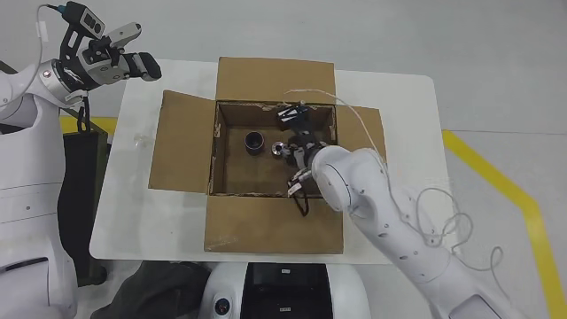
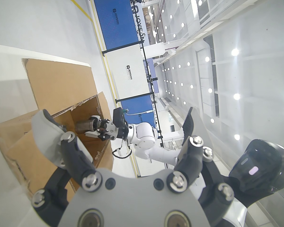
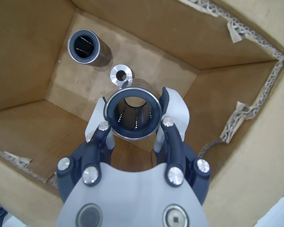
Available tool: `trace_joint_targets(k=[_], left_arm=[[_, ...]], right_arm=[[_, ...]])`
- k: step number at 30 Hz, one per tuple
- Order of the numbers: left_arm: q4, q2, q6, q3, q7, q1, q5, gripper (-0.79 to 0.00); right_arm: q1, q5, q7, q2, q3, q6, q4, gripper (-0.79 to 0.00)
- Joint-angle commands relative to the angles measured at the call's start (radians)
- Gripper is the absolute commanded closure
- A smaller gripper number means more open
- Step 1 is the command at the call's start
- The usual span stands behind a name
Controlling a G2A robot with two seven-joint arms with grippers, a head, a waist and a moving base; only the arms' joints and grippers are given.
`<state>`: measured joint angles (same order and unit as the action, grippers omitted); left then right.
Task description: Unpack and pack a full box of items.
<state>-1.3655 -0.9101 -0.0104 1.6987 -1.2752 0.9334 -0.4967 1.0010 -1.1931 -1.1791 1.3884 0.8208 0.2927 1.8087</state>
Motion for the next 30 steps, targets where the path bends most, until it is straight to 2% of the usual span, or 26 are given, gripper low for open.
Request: trace_joint_targets(k=[1,8,17,30], left_arm=[[0.000,0.000,0.000,0.000,0.000,0.000,0.000,-0.785],[0.000,0.000,0.000,0.000,0.000,0.000,0.000,-0.785],[0.000,0.000,0.000,0.000,0.000,0.000,0.000,-0.785],[0.000,0.000,0.000,0.000,0.000,0.000,0.000,-0.785]], right_arm=[[0.012,-0.003,0.007,-0.001,0.007,-0.007,0.022,0.000],[0.072,-0.014,0.048,-0.009,0.047,-0.042,0.104,0.000],[0.199,-0.035,0.105,-0.031,0.136,-0.096,0.262,0.000],[0.416,-0.060,0.237,-0.059,0.318,-0.070,0.461,0.000]])
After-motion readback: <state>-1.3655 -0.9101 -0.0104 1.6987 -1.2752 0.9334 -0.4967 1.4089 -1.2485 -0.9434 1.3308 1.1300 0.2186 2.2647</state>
